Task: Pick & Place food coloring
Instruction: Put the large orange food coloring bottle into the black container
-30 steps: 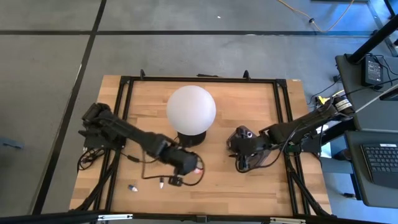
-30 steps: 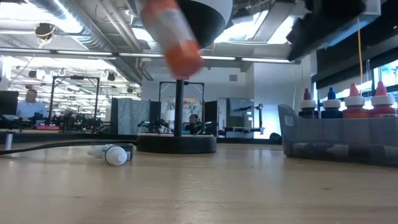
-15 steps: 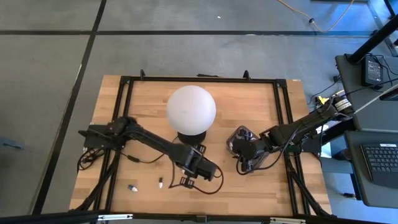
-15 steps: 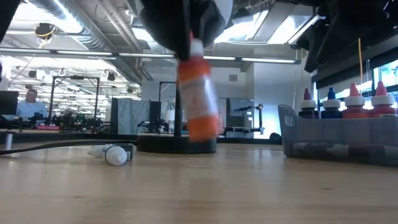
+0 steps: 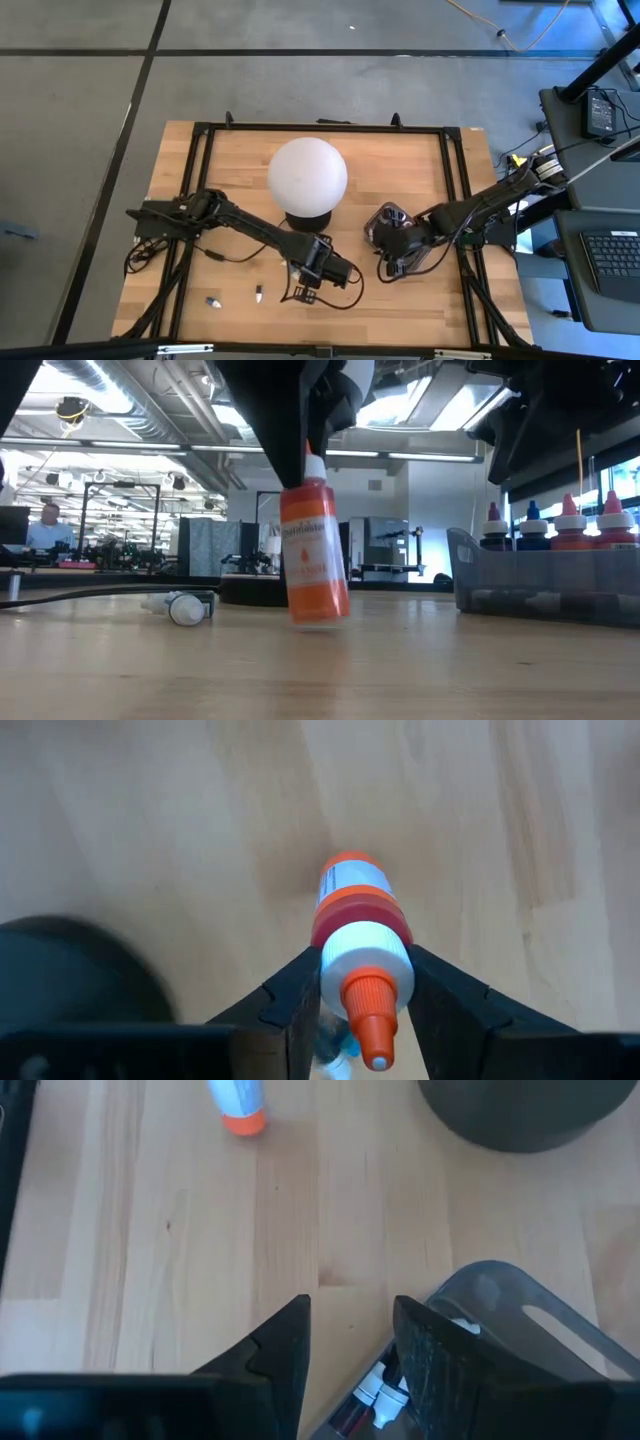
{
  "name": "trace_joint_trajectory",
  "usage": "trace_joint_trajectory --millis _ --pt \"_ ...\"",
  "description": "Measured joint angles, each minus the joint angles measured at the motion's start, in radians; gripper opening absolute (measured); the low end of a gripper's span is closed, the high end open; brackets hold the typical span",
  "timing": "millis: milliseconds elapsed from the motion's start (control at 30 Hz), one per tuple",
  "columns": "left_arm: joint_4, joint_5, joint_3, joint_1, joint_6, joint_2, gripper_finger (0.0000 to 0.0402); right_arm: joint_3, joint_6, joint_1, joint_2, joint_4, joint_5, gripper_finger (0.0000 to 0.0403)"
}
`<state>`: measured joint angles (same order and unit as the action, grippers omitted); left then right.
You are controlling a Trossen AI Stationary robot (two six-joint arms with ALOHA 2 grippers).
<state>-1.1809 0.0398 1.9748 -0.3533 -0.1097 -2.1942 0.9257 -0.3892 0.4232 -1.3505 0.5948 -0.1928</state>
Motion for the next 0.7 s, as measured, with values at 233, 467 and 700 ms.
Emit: trace_joint_trajectory --millis 233,467,700 --pt "0.002 -0.012 -0.002 0.008 -0.01 -0.008 0.0132 -0.001 0.0 0.0 -0.015 0.001 0.0 0.0147" --pt "0.004 -0.008 -0.003 0.008 -0.009 -0.008 0.0149 -0.001 0.001 0.0 -0.015 0.0 0.0 0.0147" --pt "0.013 -0.007 -0.004 0.008 -0.002 -0.01 0.0168 -0.001 0.001 0.0 -0.015 0.0 0.0 0.0147"
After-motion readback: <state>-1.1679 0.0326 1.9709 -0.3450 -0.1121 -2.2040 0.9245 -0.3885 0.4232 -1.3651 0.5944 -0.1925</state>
